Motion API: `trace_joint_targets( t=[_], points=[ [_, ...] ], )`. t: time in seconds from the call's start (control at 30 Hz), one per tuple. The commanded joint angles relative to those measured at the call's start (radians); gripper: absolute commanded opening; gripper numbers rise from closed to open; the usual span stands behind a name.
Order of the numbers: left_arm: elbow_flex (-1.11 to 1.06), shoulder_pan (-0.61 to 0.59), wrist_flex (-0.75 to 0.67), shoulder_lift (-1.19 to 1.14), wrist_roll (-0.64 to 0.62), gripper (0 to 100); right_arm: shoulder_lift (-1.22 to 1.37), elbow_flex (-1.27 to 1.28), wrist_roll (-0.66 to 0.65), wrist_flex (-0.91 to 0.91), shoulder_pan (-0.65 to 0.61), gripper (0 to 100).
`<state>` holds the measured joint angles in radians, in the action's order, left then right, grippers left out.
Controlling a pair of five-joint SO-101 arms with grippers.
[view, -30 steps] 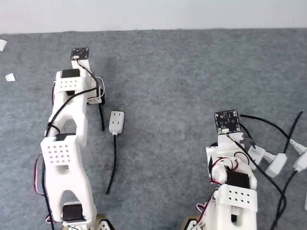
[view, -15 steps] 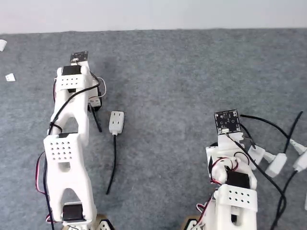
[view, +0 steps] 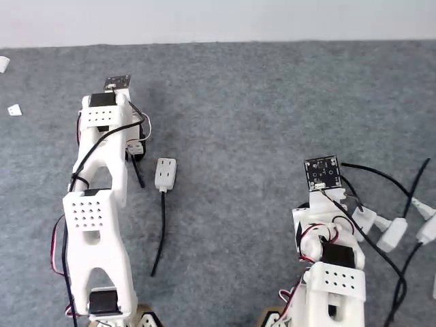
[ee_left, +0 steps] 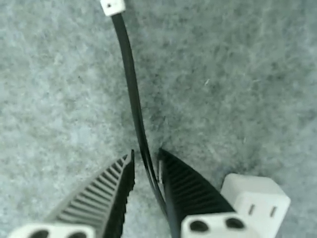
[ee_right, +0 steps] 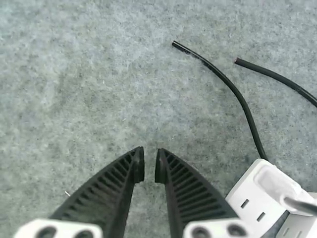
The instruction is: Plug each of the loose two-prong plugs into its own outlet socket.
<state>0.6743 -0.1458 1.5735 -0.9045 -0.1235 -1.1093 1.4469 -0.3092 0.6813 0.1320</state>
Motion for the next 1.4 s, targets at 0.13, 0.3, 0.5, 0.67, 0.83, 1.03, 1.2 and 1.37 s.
trace_joint_targets(
  t=[0.13, 0.3, 0.5, 0.67, 0.83, 1.03, 1.2, 1.37],
  points=[
    [-0.205, 0.012, -0.092, 0.173, 0.023, 8, -0.012, -0.009, -0.009, -0.004, -0.004, 5.6],
    [-0.536, 0.012, -0.282, 0.374, 0.018, 8, -0.012, -0.009, -0.009, -0.004, -0.004, 5.6],
    [-0.779, 0.017, -0.400, 0.525, 0.017, 8, -0.012, -0.009, -0.009, -0.004, -0.004, 5.5],
    [-0.820, 0.018, -0.404, 0.560, 0.018, 8, -0.012, -0.009, -0.009, 0.001, -0.004, 5.4],
    [-0.814, 0.040, -0.400, 0.511, 0.014, 8, -0.012, -0.009, -0.009, 0.002, -0.004, 5.4],
    [-0.814, 0.044, -0.404, 0.497, 0.014, 5, -0.012, -0.009, -0.009, 0.002, -0.002, 5.4],
    [-0.812, 0.043, -0.405, 0.499, 0.015, 1, -0.012, -0.009, -0.009, 0.002, -0.002, 5.4],
    [-0.814, 0.044, -0.411, 0.503, 0.015, 1, -0.012, -0.009, -0.009, 0.002, -0.002, 5.4]
  ],
)
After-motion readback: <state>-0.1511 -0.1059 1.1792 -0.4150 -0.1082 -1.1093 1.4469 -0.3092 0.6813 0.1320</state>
